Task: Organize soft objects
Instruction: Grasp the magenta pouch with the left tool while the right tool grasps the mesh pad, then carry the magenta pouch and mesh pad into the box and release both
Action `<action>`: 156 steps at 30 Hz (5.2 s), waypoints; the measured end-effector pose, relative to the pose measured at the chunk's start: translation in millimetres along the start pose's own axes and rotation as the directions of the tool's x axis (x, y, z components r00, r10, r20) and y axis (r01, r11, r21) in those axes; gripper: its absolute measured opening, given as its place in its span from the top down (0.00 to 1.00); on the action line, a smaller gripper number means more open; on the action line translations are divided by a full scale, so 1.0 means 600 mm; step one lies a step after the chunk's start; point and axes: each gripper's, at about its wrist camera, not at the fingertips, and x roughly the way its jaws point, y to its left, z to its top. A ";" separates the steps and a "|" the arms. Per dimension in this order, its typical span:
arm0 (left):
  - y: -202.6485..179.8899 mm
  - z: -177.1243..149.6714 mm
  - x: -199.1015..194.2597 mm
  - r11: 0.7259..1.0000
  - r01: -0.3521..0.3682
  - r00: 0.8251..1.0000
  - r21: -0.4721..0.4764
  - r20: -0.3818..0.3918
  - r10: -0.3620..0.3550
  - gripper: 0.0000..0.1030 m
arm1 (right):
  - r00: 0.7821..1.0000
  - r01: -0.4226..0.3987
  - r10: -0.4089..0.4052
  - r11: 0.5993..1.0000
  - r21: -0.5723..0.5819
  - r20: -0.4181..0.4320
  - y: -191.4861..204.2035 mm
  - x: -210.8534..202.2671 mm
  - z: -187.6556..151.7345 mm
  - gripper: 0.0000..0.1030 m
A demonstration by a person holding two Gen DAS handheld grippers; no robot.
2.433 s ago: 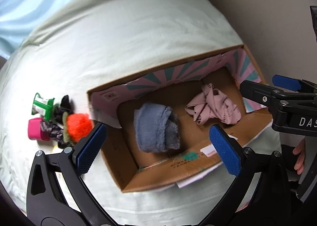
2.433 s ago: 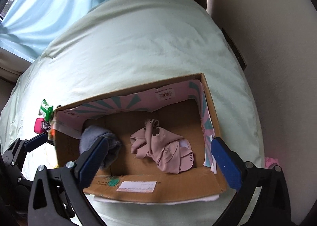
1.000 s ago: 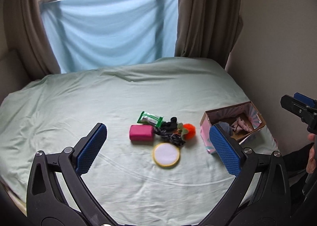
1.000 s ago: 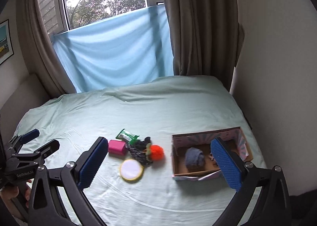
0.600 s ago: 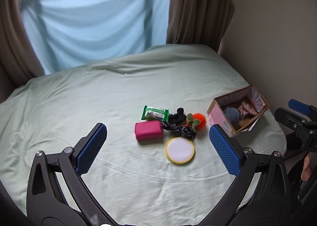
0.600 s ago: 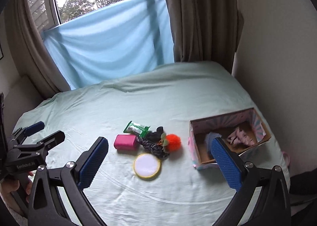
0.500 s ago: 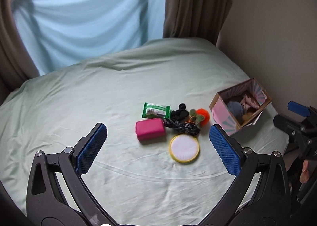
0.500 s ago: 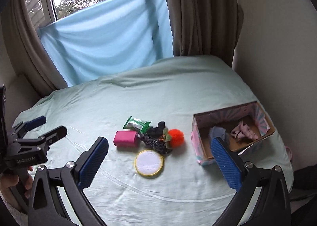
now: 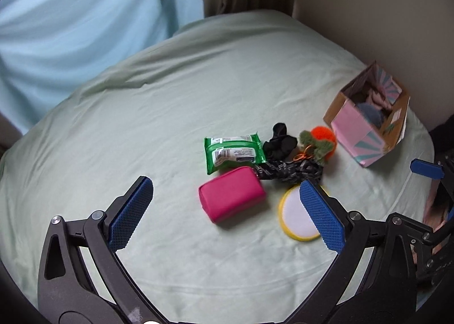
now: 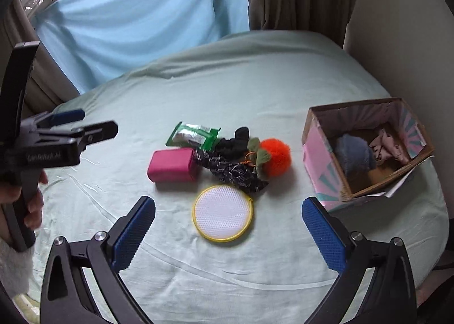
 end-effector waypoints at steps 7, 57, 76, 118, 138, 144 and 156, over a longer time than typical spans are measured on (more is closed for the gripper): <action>-0.002 -0.004 0.125 0.977 0.105 0.993 0.184 -0.079 -0.092 0.00 | 0.998 0.004 -0.003 1.000 0.011 -0.063 0.010 0.114 -0.015 0.00; -0.055 -0.108 0.226 0.953 0.137 0.968 0.270 -0.240 -0.071 0.54 | 0.979 0.003 -0.007 1.000 -0.022 -0.204 0.008 0.237 -0.066 0.65; -0.126 0.024 -0.078 0.994 0.058 0.997 0.094 -0.061 -0.052 0.55 | 0.998 -0.013 0.013 1.000 0.000 0.055 -0.049 -0.098 0.068 0.65; -0.598 0.296 0.275 0.961 -0.043 0.955 -0.274 -0.294 -0.041 0.54 | 0.972 -0.100 0.109 0.994 0.050 -0.207 -0.661 0.051 0.250 0.65; -0.627 0.302 0.316 0.989 -0.049 0.933 -0.139 -0.359 -0.005 0.00 | 0.900 -0.208 0.281 0.949 0.238 -0.332 -0.712 0.179 0.248 0.01; -0.624 0.298 0.276 0.986 -0.051 0.943 -0.159 -0.334 -0.006 0.00 | 0.908 -0.215 0.274 0.954 0.210 -0.315 -0.699 0.151 0.250 0.01; -0.581 0.303 0.110 0.965 -0.077 0.978 -0.251 -0.209 0.023 0.00 | 0.950 -0.209 0.217 0.976 0.060 -0.225 -0.630 0.011 0.291 0.01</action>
